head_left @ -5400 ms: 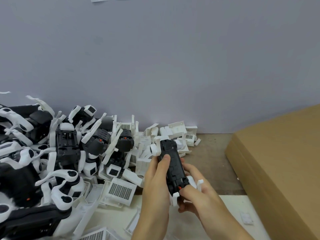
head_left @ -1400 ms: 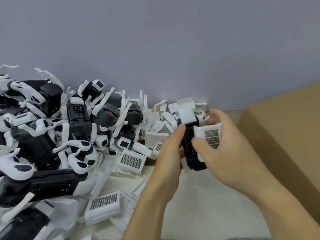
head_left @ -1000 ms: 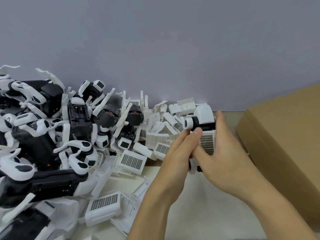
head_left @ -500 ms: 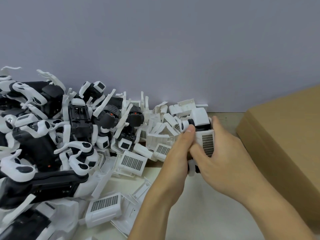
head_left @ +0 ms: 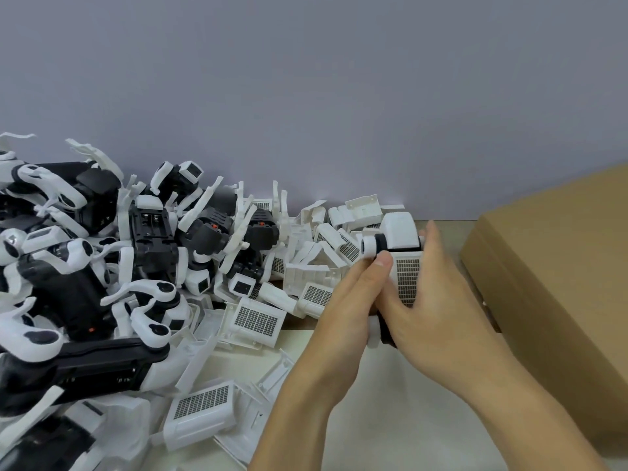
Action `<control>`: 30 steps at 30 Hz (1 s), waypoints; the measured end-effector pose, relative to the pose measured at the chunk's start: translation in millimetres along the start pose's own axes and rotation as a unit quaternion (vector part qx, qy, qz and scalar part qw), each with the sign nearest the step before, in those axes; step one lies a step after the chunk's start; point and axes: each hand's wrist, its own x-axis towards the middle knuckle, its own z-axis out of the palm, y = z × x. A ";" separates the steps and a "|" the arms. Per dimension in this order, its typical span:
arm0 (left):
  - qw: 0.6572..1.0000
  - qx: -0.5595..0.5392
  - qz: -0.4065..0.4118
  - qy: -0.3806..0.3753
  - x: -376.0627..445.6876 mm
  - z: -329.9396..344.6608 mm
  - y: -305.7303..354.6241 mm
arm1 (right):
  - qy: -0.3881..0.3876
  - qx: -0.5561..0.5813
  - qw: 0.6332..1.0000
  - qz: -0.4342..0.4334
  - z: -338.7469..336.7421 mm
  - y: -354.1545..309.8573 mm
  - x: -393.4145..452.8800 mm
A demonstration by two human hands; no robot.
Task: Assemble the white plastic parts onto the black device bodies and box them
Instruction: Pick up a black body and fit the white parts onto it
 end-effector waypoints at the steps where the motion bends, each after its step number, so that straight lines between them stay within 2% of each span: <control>1: 1.000 -0.007 0.003 -0.004 -1.1 -0.7 1.1 | -0.020 -0.008 1.000 -0.001 -0.4 0.4 0.0; 4: 1.000 -0.007 0.007 0.012 -1.3 -1.7 2.2 | -0.068 0.017 0.998 -0.005 -4.0 3.3 0.1; 7: 0.998 -0.043 0.002 0.046 0.5 -1.1 4.0 | -0.078 0.164 0.983 0.001 -12.9 6.3 0.2; 10: 0.996 -0.022 0.024 0.083 0.3 0.1 6.6 | -0.077 0.238 0.968 0.024 -22.0 8.5 3.4; 17: 0.990 0.026 0.092 0.107 -1.5 2.5 7.3 | -0.121 0.253 0.956 0.082 -14.2 8.0 5.0; 24: 0.987 0.027 0.124 0.102 -2.2 4.4 8.6 | -0.025 0.339 0.936 0.096 1.7 1.1 2.4; 30: 0.980 0.080 0.136 0.118 -3.8 6.1 12.2 | 0.043 0.369 0.923 0.100 6.9 -0.6 0.7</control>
